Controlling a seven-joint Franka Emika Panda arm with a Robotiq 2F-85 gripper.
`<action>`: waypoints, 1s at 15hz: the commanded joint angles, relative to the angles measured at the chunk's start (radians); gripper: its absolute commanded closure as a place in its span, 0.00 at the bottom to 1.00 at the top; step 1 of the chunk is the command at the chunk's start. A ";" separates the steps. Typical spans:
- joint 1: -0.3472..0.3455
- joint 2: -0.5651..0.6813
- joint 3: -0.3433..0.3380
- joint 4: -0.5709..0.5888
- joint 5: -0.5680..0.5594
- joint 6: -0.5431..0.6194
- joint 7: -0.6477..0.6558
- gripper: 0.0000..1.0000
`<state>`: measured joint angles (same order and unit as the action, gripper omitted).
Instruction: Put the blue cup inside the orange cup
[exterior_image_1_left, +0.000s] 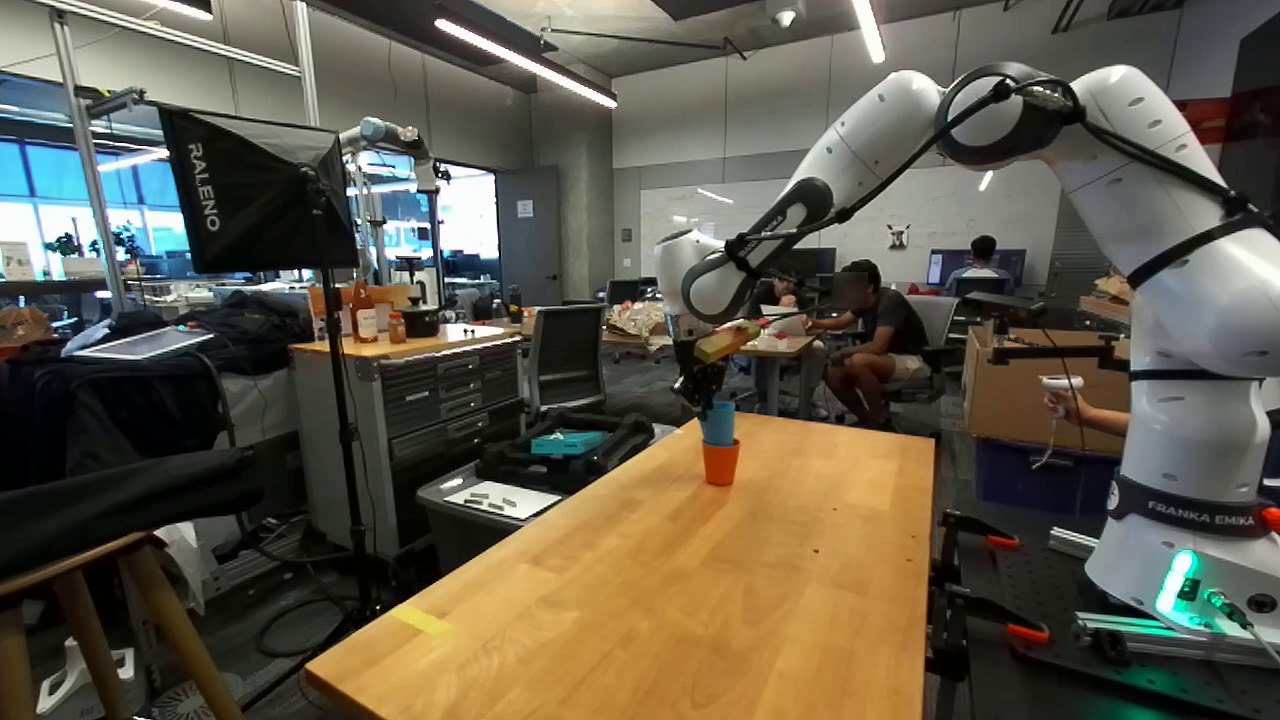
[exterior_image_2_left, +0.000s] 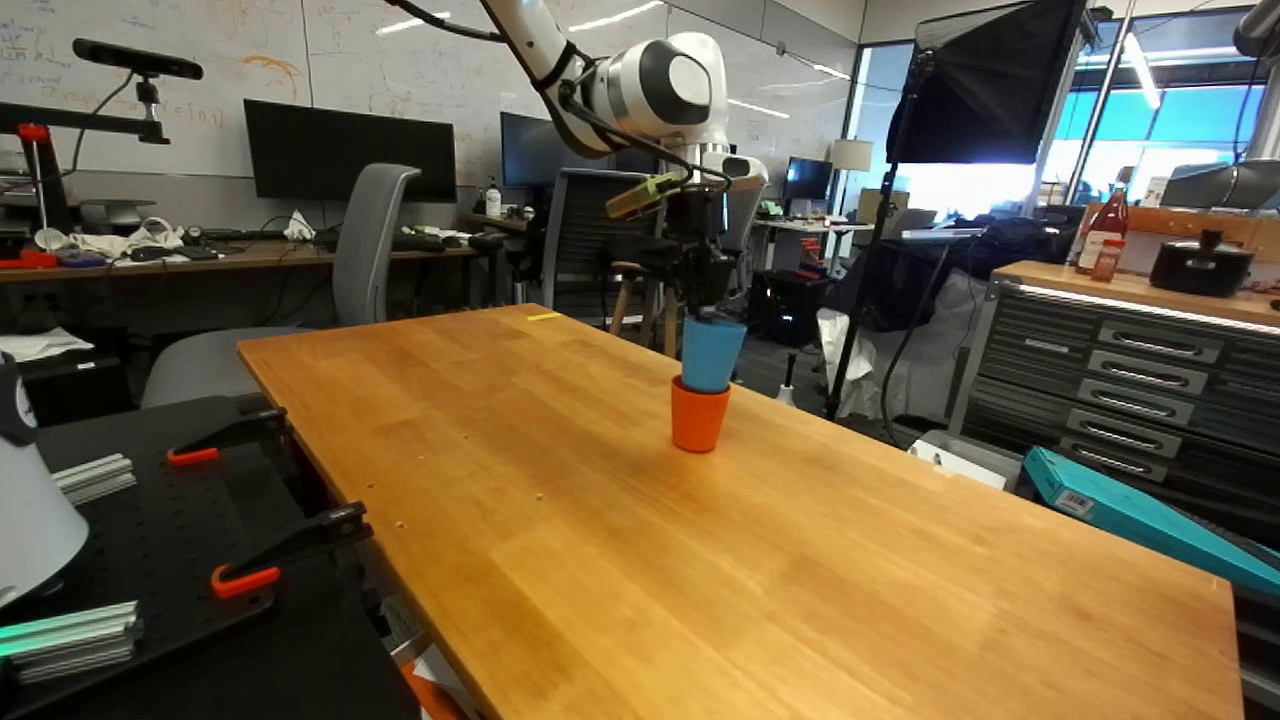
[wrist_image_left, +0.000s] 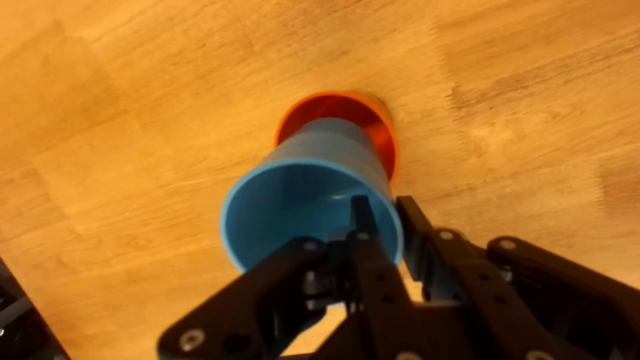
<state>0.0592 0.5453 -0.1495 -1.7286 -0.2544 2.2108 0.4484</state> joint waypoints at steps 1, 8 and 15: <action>0.000 0.014 -0.011 0.024 0.005 0.003 0.008 0.48; -0.040 -0.024 0.072 0.061 0.124 -0.163 -0.191 0.00; -0.031 -0.092 0.127 0.170 0.143 -0.446 -0.412 0.00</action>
<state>0.0389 0.4871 -0.0448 -1.6092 -0.1221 1.8589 0.1170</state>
